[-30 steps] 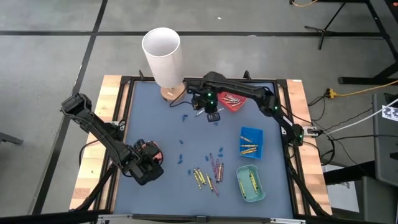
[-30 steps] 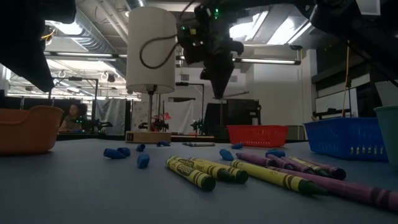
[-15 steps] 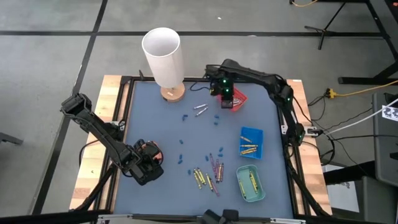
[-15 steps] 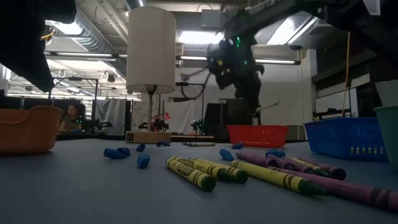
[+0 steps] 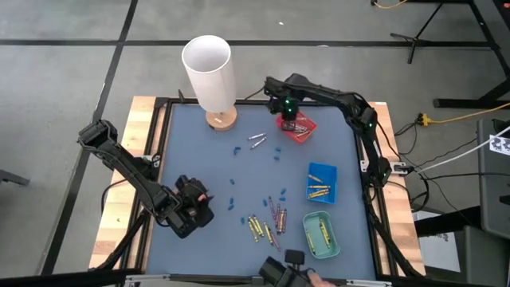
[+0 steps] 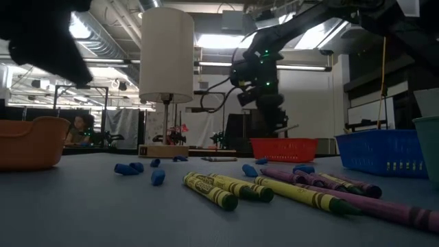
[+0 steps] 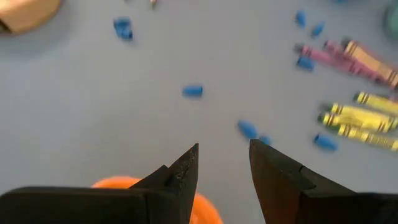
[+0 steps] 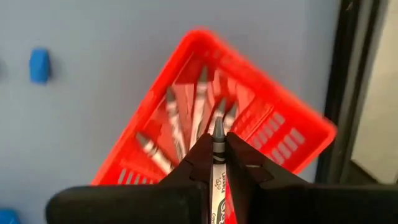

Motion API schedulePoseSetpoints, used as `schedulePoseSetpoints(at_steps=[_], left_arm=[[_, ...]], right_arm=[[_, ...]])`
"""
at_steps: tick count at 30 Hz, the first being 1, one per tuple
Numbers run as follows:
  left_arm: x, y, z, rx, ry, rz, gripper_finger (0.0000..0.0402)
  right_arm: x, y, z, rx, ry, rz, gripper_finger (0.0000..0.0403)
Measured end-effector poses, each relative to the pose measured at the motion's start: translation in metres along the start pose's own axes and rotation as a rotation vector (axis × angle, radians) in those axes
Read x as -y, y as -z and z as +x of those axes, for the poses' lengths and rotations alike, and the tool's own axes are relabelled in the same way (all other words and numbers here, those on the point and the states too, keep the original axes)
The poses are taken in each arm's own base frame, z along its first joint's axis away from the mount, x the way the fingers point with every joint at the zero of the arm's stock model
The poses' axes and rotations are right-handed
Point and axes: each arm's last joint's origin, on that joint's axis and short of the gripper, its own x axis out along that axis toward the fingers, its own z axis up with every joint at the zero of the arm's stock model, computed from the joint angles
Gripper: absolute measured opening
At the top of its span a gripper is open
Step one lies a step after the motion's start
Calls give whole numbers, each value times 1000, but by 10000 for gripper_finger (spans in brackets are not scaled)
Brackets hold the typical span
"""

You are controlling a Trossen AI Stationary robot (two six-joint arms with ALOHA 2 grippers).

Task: Sort crayons
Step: Put the grey crayon into the red bin

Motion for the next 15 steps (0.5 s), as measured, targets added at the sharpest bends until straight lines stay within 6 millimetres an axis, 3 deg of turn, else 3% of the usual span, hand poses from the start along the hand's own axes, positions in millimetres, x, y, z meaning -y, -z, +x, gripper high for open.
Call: schedulePoseSetpoints(at_steps=[5,15], left_arm=[[5,-6,1,104,20,-49,128],[20,-24,10,172,104,71,128]], right_arm=[[3,-5,0,55,28,4,28],[3,-7,0,70,35,6,32]])
